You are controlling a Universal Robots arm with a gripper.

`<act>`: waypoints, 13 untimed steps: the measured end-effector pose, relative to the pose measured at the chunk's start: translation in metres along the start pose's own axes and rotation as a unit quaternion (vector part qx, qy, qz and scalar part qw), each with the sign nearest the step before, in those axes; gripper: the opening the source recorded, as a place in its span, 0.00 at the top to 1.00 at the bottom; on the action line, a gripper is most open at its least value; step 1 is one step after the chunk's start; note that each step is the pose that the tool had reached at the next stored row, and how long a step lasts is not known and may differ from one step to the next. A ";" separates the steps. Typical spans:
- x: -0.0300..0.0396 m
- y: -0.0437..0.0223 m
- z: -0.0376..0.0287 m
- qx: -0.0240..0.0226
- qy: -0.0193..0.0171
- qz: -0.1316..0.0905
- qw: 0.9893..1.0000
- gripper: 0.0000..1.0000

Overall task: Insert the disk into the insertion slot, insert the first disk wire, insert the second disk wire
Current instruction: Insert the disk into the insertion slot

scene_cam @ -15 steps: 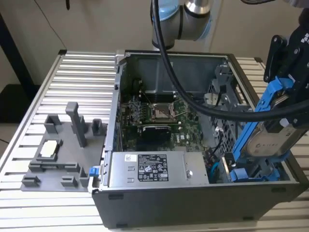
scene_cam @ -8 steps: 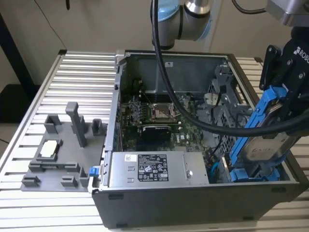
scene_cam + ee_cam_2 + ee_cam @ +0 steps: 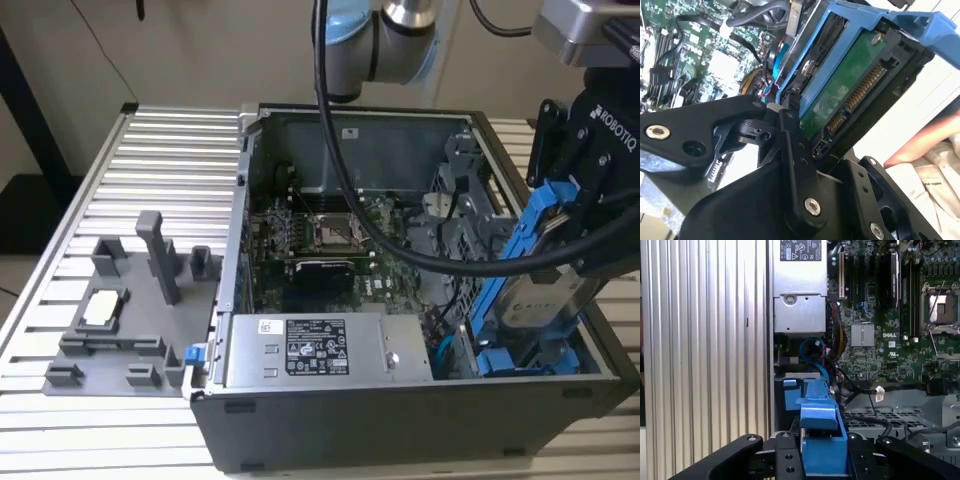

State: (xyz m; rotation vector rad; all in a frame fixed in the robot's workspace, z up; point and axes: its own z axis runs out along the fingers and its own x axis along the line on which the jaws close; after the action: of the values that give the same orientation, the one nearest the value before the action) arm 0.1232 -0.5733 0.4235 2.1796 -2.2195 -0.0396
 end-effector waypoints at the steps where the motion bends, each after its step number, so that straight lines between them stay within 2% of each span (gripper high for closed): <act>1: 0.0000 -0.0020 0.0002 -0.001 0.000 0.000 1.000 0.67; 3: -0.0002 -0.0042 0.0013 -0.002 0.000 -0.001 1.000 0.67; 13: -0.0031 -0.0039 0.0128 -0.002 0.000 -0.001 1.000 0.67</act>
State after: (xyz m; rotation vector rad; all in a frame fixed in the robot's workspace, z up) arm 0.1267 -0.5703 0.4105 2.1789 -2.2160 -0.0432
